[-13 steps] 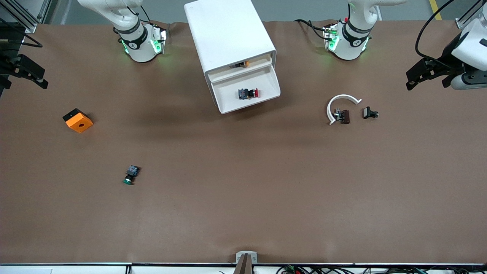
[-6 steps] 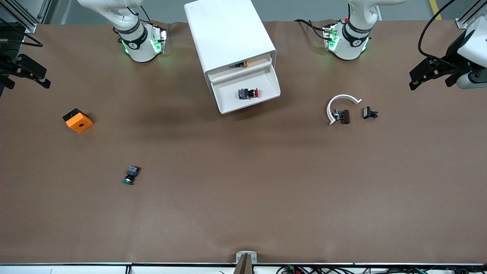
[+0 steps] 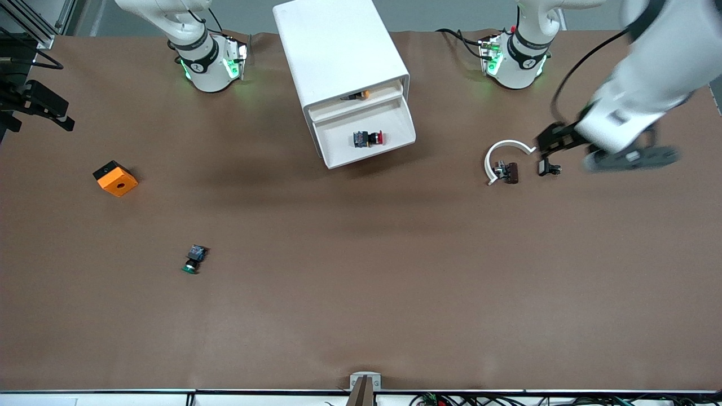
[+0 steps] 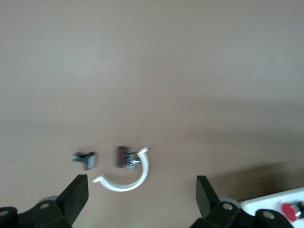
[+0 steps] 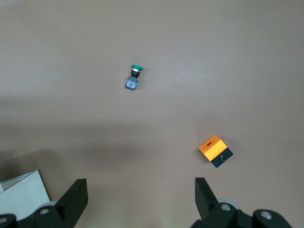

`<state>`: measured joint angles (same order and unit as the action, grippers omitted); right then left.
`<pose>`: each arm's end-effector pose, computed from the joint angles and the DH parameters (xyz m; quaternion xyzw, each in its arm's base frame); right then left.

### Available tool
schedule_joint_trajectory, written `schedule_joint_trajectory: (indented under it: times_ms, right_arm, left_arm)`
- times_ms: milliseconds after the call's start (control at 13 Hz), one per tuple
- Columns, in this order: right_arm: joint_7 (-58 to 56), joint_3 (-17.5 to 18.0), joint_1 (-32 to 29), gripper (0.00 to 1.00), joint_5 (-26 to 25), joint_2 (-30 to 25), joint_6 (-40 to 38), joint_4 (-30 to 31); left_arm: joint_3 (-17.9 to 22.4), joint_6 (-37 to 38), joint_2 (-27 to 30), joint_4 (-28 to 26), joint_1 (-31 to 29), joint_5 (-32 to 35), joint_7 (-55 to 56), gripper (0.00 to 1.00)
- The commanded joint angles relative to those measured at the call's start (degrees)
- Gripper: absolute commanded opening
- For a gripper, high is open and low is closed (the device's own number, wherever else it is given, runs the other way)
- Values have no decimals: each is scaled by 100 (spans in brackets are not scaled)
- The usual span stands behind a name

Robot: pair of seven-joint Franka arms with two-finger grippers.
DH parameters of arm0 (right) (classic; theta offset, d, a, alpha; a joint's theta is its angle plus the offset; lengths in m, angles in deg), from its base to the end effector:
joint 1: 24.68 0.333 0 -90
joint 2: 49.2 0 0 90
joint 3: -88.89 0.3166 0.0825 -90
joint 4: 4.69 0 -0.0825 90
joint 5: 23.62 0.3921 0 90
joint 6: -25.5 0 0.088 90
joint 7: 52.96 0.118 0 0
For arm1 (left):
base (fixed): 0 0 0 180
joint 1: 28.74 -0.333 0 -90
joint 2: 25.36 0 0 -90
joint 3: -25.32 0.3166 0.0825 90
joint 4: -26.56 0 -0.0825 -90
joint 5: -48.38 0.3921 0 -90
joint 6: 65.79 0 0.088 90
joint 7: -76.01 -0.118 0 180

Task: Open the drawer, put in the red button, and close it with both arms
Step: 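Reach the left gripper toward the front of the open drawer, then push the drawer shut into the cabinet with the left gripper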

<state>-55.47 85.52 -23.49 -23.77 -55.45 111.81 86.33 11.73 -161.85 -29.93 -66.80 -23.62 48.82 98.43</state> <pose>0.5212 -0.0221 0.6589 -0.9999 -0.0029 -0.0134 0.0013 0.5613 -0.1845 0.5501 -0.9994 -0.0321 0.0162 0.0001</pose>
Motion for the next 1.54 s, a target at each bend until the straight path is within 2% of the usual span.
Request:
schedule_joint_trajectory:
  times_ms: [0,231,385,538,923,1462]
  right_arm:
    - [85,64,-102,100,86,79,-105,-154]
    - [76,55,-146,100,86,71,-105,-180]
    - [67,55,-190,100,94,71,-105,-189]
    - [76,55,-190,100,94,71,-105,-189]
    - [85,64,-190,100,94,71,-105,-189]
    - [85,64,-181,100,94,71,-96,-198]
  left_arm:
    - [-328,-762,-700,-24,278,34,804,100]
    - [-346,-1335,-1605,2,780,-157,1386,100]
    - [-355,-1660,-2115,-7,929,-884,1422,100]
    - [-355,-1714,-2398,-7,1183,-1099,1684,100]
    - [-355,-2022,-2698,2,1896,-1117,3265,100]
    - [-416,-1820,-2557,-323,2231,-1108,3365,100]
